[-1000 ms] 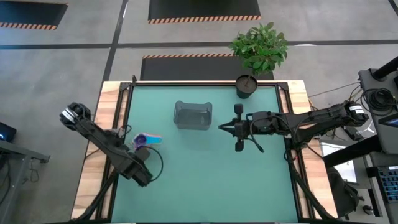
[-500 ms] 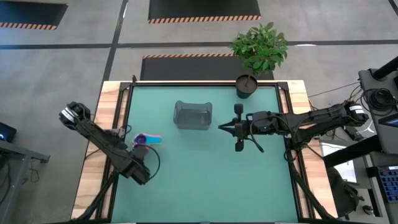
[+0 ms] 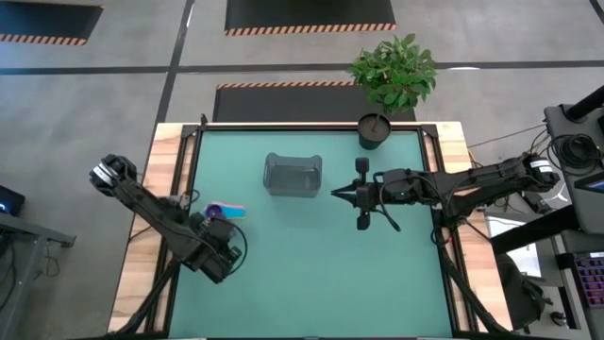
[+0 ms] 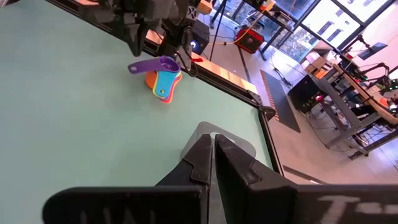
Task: Nest measuring cups in basket
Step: Stack the purple measuring cup into the blue measuring cup
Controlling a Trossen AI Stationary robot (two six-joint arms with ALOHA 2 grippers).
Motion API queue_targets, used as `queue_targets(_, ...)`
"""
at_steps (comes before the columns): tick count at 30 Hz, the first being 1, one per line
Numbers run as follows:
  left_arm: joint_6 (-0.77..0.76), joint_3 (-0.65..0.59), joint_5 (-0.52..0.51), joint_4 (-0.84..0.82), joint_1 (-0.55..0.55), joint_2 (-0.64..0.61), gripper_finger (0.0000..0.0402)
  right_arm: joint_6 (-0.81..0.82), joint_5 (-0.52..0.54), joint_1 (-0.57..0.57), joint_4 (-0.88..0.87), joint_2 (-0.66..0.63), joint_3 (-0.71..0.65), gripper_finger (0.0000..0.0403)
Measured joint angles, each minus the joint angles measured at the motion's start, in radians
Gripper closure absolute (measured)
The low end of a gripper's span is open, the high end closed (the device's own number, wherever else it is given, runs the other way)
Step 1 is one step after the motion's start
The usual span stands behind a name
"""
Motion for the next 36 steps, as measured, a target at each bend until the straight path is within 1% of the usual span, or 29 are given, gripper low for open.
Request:
queue_targets(3, 0.06, 0.032, -0.002, -0.037, -0.005, 0.0, 0.0402, 0.0, 0.0, 0.0, 0.0, 0.0, 0.0, 0.0394)
queue_targets(7, 0.214, 0.04, 0.001, 0.021, -0.01, 0.005, 0.0401, 0.0, 0.0, 0.0, 0.0, 0.0, 0.0, 0.0394)
queue_targets(10, 0.277, 0.018, 0.02, 0.066, -0.007, 0.018, 0.0401, 0.0, 0.0, 0.0, 0.0, 0.0, 0.0, 0.0394)
queue_targets(13, 0.282, -0.01, 0.054, 0.07, -0.006, 0.043, 0.0401, 0.0, 0.0, 0.0, -0.001, 0.0, 0.0, 0.0394)
queue_targets(15, 0.283, -0.02, 0.058, 0.071, -0.006, 0.065, 0.0401, 0.0, 0.0, 0.0, -0.001, 0.0, 0.0, 0.0394)
queue_targets(19, 0.283, -0.021, 0.001, 0.074, 0.008, 0.101, 0.0401, -0.001, 0.0, 0.0, -0.001, 0.0, 0.0, 0.0394)
queue_targets(23, 0.28, -0.021, -0.04, 0.058, 0.051, 0.122, 0.0401, -0.003, 0.0, 0.0, 0.0, 0.0, 0.0, 0.0394)
queue_targets(27, 0.26, -0.021, -0.127, 0.058, 0.113, 0.127, 0.0401, -0.003, 0.0, 0.0, 0.0, 0.0, 0.0, 0.0394)
queue_targets(32, 0.257, -0.022, -0.134, 0.035, 0.185, 0.112, 0.0401, 0.0, 0.0, 0.0, 0.0, 0.0, 0.0, 0.0394)
queue_targets(36, 0.258, -0.022, -0.133, 0.026, 0.205, 0.11, 0.0401, -0.001, 0.0, 0.0, -0.005, 0.0, 0.0, 0.0394)
